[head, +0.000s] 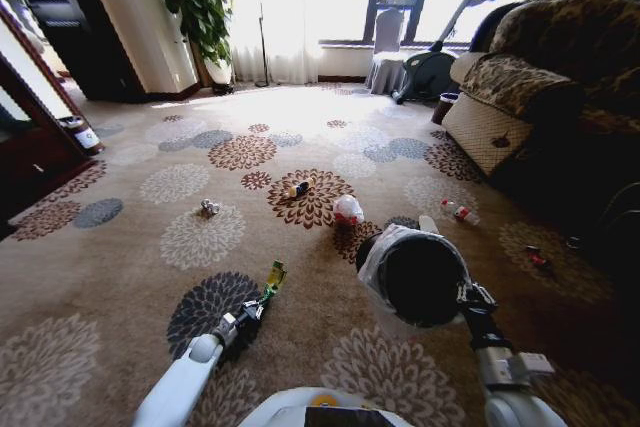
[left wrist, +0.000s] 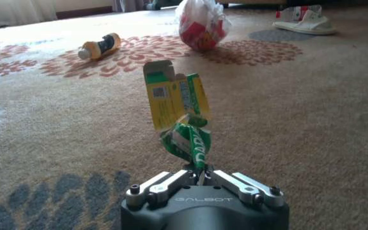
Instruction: Pick up the trash from the ground and place it into the trash bin.
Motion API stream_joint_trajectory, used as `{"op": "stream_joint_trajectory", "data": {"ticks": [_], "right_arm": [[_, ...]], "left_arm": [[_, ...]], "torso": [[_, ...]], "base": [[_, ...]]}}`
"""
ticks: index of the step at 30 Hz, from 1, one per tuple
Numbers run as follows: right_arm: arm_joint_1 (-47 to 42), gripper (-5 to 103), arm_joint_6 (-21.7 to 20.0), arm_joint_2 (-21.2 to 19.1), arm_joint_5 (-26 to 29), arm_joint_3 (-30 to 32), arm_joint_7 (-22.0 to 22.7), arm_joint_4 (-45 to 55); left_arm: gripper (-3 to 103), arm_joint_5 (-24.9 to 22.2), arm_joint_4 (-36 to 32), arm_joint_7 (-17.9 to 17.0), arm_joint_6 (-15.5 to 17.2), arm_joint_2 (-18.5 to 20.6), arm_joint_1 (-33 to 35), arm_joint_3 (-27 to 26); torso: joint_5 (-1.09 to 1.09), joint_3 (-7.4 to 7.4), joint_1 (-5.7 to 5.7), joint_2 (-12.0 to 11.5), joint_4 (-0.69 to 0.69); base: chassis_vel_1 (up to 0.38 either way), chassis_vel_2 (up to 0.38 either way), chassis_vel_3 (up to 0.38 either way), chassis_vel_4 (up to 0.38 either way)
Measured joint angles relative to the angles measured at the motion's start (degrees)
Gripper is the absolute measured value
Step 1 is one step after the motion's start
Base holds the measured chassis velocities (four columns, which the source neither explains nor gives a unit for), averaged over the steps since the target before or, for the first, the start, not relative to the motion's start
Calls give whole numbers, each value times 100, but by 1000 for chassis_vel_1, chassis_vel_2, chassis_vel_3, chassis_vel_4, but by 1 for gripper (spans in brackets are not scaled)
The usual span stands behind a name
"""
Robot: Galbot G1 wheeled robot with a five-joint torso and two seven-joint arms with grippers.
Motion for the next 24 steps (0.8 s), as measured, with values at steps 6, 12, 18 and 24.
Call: {"op": "stream_joint_trajectory", "data": {"ticks": [6, 12, 18, 24], "right_arm": [[0, 0, 0, 0, 0, 0, 0, 0], [0, 0, 0, 0, 0, 0, 0, 0], [0, 0, 0, 0, 0, 0, 0, 0], [0, 0, 0, 0, 0, 0, 0, 0]], "left_arm": [[0, 0, 0, 0, 0, 0, 0, 0], [0, 0, 0, 0, 0, 0, 0, 0], [0, 0, 0, 0, 0, 0, 0, 0], [0, 0, 0, 0, 0, 0, 0, 0]], "torso": [[0, 0, 0, 0, 0], [0, 0, 0, 0, 0], [0, 0, 0, 0, 0], [0, 0, 0, 0, 0]], "base": [[0, 0, 0, 0], [0, 0, 0, 0], [0, 0, 0, 0], [0, 0, 0, 0]]}}
